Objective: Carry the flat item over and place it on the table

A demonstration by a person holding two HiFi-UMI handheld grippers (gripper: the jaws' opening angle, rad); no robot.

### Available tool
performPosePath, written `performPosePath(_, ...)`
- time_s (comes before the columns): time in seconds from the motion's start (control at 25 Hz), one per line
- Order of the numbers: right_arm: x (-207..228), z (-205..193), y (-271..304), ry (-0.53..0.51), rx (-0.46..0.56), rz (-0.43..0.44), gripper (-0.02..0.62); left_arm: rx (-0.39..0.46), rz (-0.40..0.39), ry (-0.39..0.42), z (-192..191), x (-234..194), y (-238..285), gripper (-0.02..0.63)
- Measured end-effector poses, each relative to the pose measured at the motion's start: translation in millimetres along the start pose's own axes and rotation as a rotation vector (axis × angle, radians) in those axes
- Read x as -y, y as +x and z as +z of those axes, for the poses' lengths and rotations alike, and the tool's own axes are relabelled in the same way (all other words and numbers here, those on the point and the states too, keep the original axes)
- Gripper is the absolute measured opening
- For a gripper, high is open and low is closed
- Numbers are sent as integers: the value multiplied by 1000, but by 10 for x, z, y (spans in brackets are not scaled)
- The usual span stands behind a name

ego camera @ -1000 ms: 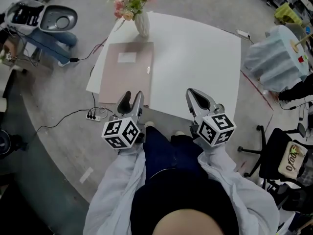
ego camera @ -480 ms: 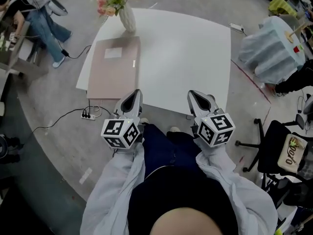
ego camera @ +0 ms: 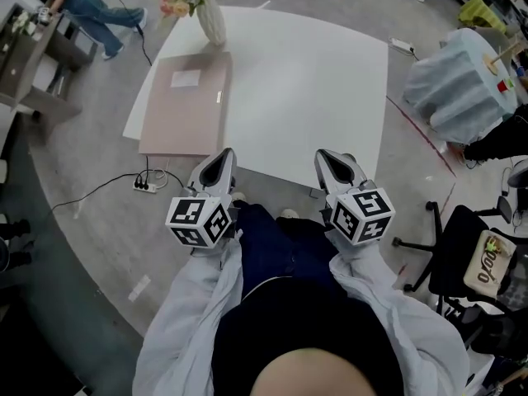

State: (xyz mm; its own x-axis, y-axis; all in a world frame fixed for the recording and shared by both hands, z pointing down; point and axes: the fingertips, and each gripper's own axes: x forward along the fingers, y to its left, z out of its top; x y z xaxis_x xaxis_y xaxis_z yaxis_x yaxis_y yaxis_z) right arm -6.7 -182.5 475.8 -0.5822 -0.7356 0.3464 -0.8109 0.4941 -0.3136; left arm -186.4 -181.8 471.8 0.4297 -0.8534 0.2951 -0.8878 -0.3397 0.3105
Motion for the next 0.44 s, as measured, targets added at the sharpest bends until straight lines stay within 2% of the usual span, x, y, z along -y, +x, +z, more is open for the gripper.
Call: performPosePath(0.44,-26,18,28,0,-9,36,11,-25,19,-20,-69,26,-11,6)
